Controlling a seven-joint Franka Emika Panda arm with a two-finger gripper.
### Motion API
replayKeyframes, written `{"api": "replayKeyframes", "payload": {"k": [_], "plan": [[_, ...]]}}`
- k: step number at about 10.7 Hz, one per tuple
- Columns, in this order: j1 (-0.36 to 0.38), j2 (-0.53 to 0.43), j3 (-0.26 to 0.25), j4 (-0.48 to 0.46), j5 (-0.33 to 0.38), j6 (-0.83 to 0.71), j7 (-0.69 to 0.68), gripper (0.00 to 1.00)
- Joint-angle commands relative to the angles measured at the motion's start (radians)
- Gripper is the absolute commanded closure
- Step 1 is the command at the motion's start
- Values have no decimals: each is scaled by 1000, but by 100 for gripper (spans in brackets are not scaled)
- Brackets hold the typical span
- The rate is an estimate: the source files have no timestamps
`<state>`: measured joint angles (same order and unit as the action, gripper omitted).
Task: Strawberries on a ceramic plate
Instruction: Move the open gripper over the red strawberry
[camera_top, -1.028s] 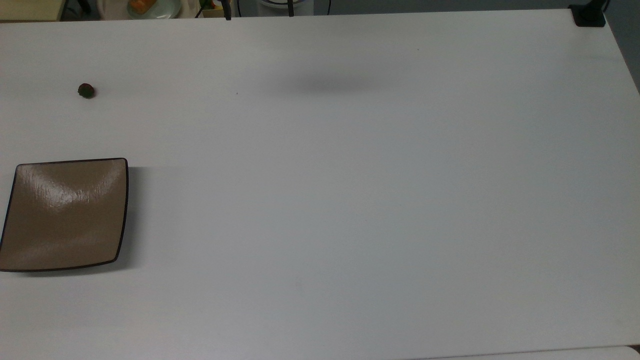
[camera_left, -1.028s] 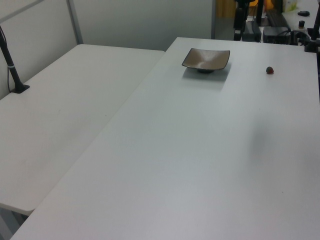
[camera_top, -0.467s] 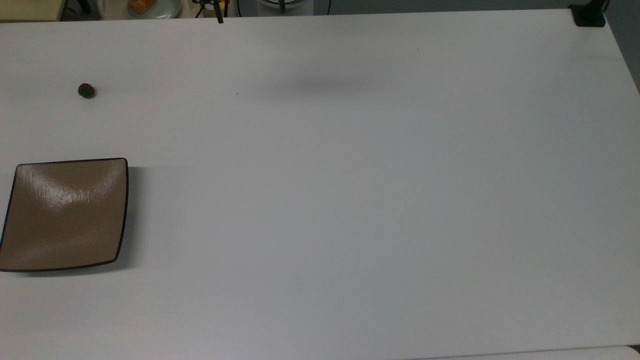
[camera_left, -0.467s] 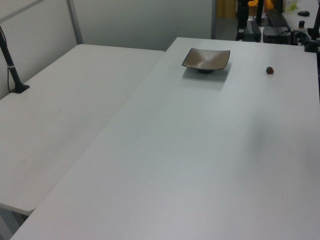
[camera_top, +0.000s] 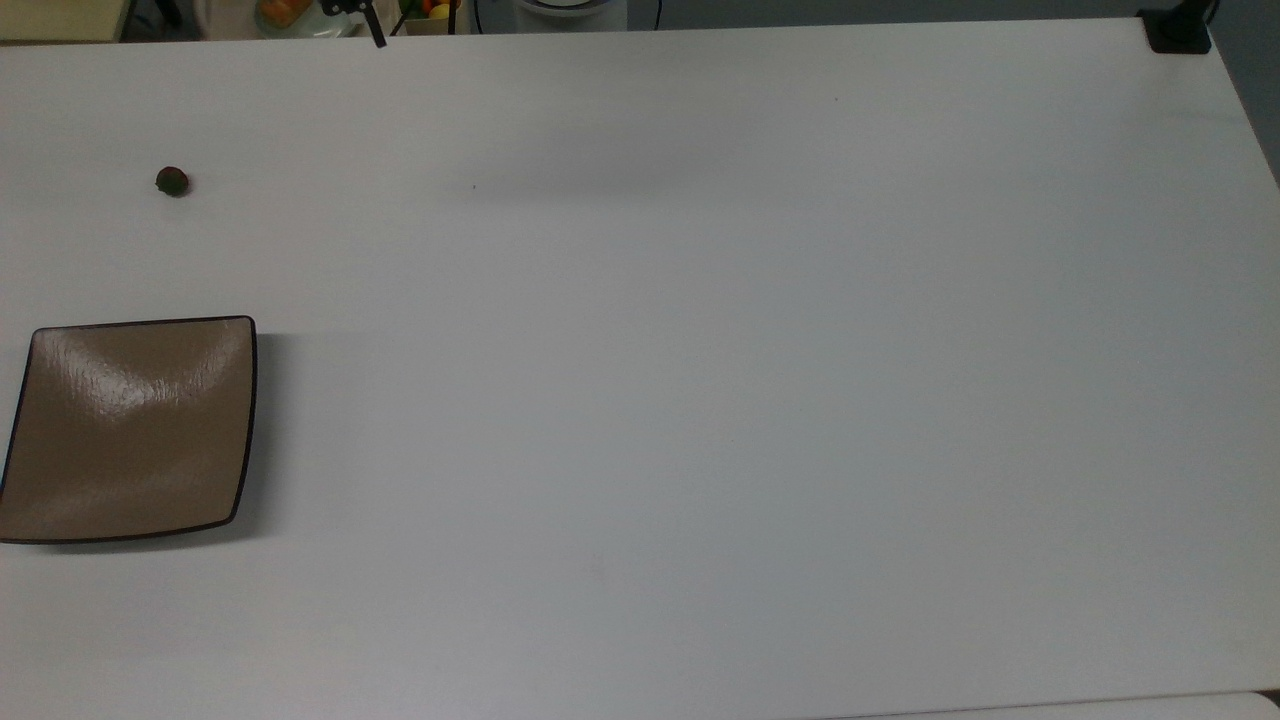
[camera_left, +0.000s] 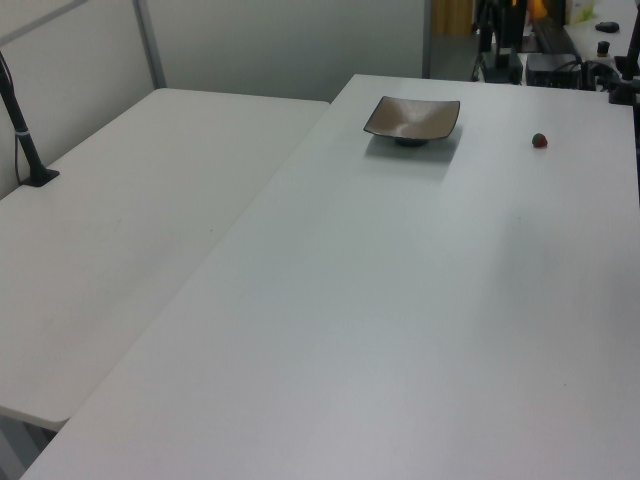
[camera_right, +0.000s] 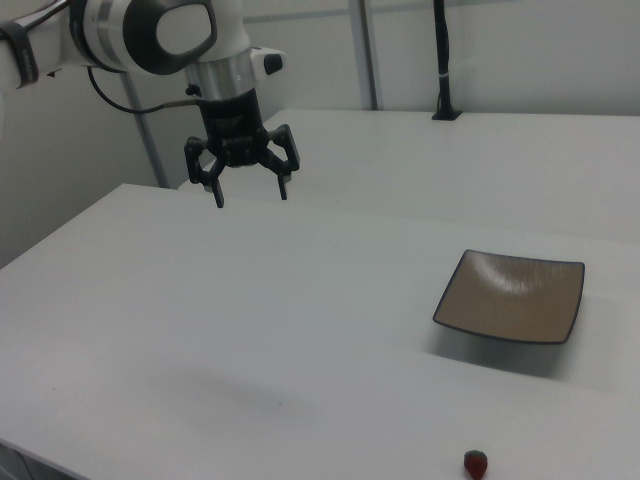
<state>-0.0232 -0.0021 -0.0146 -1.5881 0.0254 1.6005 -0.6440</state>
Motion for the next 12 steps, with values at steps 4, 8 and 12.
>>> {"api": "replayKeyframes", "payload": {"k": [4,8,12], "plan": [[-47,-26,-5,-32,2,-39,-203,0],[-109,-22,-5,-52,1,-33,-201,0],[-152,11,-77,-70,-2,15,-201,0]]}}
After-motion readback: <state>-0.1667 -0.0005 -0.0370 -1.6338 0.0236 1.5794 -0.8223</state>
